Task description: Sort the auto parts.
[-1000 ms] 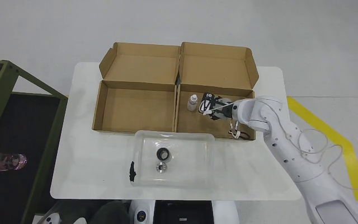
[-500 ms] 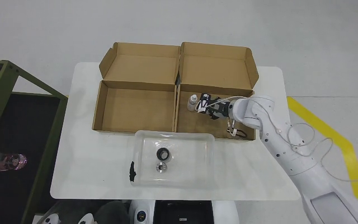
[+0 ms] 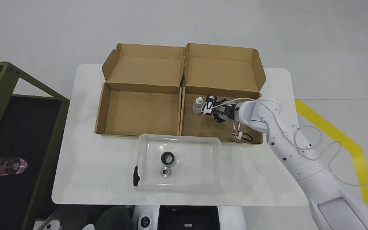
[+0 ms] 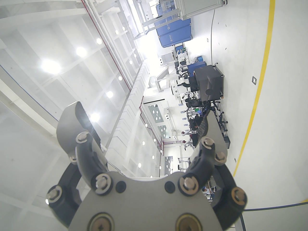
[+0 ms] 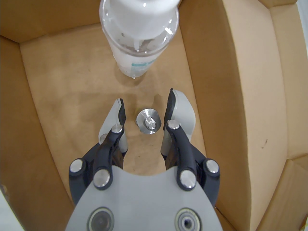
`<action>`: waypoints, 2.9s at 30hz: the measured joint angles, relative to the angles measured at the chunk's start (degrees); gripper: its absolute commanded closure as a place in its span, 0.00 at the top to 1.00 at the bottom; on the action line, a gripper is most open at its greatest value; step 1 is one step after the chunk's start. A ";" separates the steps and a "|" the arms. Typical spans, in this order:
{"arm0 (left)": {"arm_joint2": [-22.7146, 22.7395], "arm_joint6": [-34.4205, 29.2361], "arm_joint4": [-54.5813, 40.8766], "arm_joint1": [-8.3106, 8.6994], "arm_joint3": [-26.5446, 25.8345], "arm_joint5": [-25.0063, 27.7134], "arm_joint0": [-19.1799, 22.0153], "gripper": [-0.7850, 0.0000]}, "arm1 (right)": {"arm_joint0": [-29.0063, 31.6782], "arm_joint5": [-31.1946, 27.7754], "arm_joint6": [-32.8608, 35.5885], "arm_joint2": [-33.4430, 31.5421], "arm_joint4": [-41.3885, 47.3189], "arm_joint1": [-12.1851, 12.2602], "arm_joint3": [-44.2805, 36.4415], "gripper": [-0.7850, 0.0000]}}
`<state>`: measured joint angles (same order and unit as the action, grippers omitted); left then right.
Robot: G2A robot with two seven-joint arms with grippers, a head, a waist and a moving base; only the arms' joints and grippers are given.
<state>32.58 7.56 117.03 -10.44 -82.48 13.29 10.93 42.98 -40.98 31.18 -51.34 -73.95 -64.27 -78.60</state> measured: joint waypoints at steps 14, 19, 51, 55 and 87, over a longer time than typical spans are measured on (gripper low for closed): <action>0.00 0.00 0.00 0.00 0.00 0.00 0.00 1.00 | 10.76 -1.67 -3.78 -13.17 6.25 3.40 -16.59 0.45; 0.00 0.00 0.00 0.00 0.00 0.00 0.00 1.00 | 15.08 -3.96 -5.87 -15.45 8.32 4.11 -22.97 0.44; 0.00 0.00 0.00 0.00 0.00 0.00 0.00 1.00 | 22.36 -0.57 -10.33 3.87 -3.38 1.84 -32.33 0.67; 0.00 0.00 0.00 0.00 0.00 0.00 0.00 1.00 | 21.47 -0.01 -9.83 5.75 -4.51 1.29 -30.52 0.62; 0.00 0.00 0.00 0.00 0.00 0.00 0.00 1.00 | 14.83 5.59 -7.81 12.12 -4.94 -3.00 -19.64 0.49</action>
<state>32.58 7.56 117.03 -10.44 -82.48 13.29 10.93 57.81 -35.39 23.36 -39.22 -78.89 -67.28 -98.24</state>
